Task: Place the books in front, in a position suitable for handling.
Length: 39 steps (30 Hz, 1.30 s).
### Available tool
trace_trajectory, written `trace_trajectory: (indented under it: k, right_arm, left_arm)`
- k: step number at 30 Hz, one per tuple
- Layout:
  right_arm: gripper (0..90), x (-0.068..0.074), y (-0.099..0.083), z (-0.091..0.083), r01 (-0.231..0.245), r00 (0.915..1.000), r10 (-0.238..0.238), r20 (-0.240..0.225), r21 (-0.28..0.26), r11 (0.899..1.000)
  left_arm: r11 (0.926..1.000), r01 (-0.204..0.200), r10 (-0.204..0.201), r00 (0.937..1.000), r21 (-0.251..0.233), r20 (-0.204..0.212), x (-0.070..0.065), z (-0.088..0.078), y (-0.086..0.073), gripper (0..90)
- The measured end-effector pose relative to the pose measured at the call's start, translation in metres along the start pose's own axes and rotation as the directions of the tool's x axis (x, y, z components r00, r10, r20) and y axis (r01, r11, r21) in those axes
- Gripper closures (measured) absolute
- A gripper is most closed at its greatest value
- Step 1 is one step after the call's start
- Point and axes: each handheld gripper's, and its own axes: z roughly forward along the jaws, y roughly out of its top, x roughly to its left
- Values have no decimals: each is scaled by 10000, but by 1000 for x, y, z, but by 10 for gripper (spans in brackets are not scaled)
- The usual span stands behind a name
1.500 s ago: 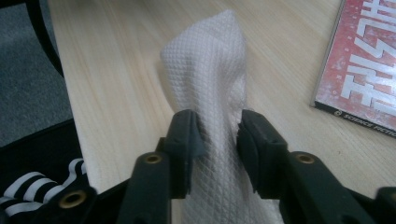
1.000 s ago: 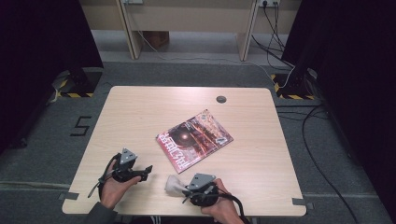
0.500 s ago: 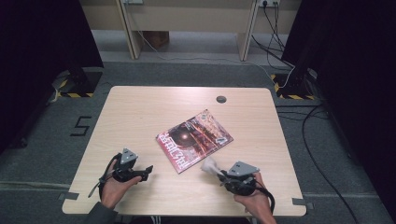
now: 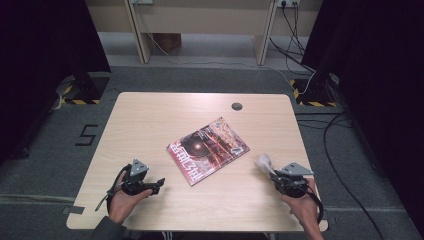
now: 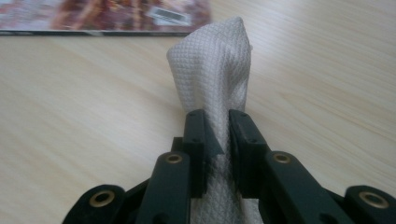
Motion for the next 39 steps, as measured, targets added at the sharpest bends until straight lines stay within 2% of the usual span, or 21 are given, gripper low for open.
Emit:
trace_trajectory:
  k: [2,5,12,17,20,23,27,28,29,30,31,32,39]
  right_arm:
    - [781,-15,-6,-1,-324,9988,321,382,82,9994]
    - [781,-25,-10,-1,-515,9971,508,564,113,9986]
    - [781,-24,-11,3,-496,9979,481,425,349,9982]
    - [781,-24,-11,9,-468,9977,440,520,528,9975]
    - [780,-27,-11,14,-418,9967,356,730,849,9955]
    - [777,-29,-12,15,-553,9962,492,712,855,9948]
    - [705,-28,-12,16,-783,9948,718,722,916,9927]
    - [619,-27,-8,14,-932,9932,880,761,679,9933]
    - [619,-27,-8,14,-932,9932,880,761,679,9933]
    - [569,-25,-1,11,-876,9928,834,857,461,9951]
    - [569,-25,-1,11,-876,9928,834,857,461,9951]
    - [548,-22,8,10,-915,9939,906,629,109,9957]
    - [499,-9,32,16,-545,9982,550,230,-231,9982]
  left_arm:
    - [10000,-3,3,10000,8,19,0,0,0,212]
    - [10000,6,-6,10000,30,31,-1,1,0,212]
    - [10000,-46,46,10000,60,60,-1,1,0,212]
    - [9999,-67,66,10000,119,56,-2,2,0,212]
    - [9999,-79,78,9999,123,67,-3,3,0,212]
    - [9999,-100,99,9999,122,106,-4,3,0,212]
    - [9998,-38,36,9999,172,106,-5,5,0,208]
    - [9998,-61,58,9999,204,140,-5,6,0,207]
    - [9998,-35,32,9999,200,142,-6,6,1,207]
    - [9998,-28,25,9999,189,160,-6,7,1,207]
    - [9999,-7,4,9998,154,191,-7,7,1,207]
    - [9999,-10,6,9997,145,232,-8,7,1,207]
    - [9998,136,-142,9987,128,486,-13,8,1,206]
